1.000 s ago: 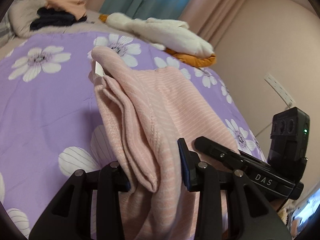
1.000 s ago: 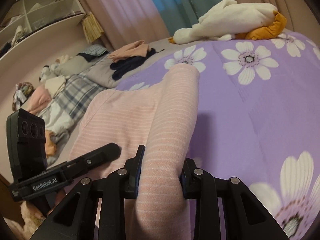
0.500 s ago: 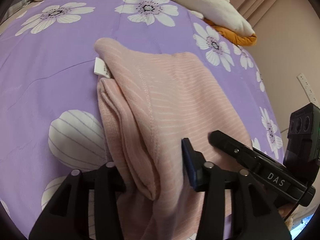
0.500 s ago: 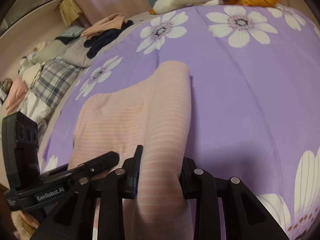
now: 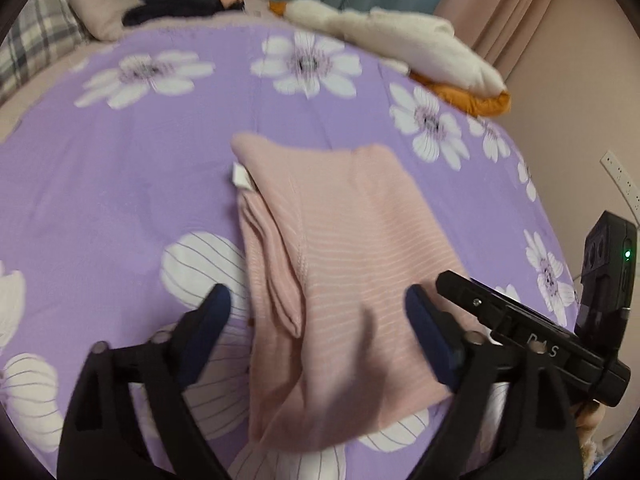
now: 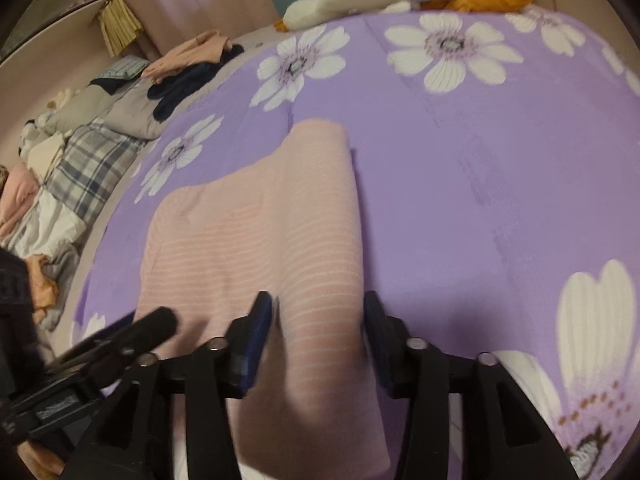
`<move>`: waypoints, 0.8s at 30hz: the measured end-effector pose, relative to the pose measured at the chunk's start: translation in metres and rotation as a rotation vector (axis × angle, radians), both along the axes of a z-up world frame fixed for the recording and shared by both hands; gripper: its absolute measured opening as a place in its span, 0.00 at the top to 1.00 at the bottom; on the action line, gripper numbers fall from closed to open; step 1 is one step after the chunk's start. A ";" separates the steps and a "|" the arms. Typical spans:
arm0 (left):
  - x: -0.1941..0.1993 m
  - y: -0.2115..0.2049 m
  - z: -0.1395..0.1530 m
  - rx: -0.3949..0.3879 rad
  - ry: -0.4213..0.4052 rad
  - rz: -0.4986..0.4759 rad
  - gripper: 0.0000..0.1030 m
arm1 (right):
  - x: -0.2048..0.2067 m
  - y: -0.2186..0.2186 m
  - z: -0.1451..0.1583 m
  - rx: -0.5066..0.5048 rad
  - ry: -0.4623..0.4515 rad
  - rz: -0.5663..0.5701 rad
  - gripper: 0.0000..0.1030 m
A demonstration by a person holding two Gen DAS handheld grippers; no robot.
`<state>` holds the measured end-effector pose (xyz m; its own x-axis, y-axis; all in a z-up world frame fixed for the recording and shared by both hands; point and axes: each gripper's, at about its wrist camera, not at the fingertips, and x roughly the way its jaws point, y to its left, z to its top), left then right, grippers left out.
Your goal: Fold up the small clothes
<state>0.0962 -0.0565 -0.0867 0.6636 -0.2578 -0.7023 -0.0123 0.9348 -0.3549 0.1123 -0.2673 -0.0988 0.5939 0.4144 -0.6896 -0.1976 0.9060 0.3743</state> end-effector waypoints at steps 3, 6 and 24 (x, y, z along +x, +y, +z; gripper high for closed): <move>-0.013 0.002 0.010 0.002 -0.019 0.006 0.01 | -0.010 -0.007 0.011 -0.022 -0.038 -0.034 0.34; -0.027 0.000 0.019 0.021 -0.044 -0.005 0.01 | -0.019 -0.012 0.022 -0.042 -0.073 -0.062 0.33; -0.062 -0.012 0.045 0.083 -0.105 -0.006 0.00 | -0.067 -0.005 0.061 -0.113 -0.235 -0.102 0.19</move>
